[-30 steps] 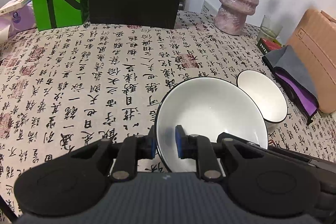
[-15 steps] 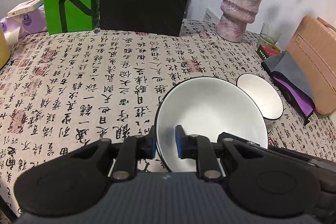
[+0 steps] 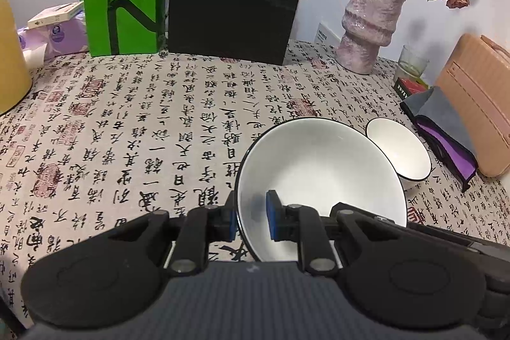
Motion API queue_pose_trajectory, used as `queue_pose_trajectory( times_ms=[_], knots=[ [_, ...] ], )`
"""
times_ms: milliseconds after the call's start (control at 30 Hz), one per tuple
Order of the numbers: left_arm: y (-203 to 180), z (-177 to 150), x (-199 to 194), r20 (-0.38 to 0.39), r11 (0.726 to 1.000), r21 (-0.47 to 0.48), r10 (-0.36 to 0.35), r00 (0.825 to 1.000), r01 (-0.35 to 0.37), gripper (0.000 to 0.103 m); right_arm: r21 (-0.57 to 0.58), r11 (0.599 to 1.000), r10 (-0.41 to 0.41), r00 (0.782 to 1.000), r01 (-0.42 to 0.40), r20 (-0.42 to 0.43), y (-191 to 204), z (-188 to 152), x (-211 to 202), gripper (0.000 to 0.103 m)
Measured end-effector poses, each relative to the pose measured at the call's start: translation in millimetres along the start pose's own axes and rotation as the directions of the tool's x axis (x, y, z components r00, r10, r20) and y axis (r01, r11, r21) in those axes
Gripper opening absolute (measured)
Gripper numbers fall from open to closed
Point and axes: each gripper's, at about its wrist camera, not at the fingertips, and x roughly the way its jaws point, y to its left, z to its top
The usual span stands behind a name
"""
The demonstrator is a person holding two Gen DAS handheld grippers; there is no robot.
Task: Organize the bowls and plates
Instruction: 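Carry the held white bowl with both grippers toward the blue bowl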
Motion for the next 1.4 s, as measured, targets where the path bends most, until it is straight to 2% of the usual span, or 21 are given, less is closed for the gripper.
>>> queue_pose_trajectory(
  times_ms=[1400],
  knots=[
    [48, -30, -63, 0.082, 0.996, -0.086, 0.044, 0.996, -0.037, 0.018, -0.072, 0.996, 0.063, 0.998, -0.061, 0.029, 59, -35, -30, 0.017]
  ],
)
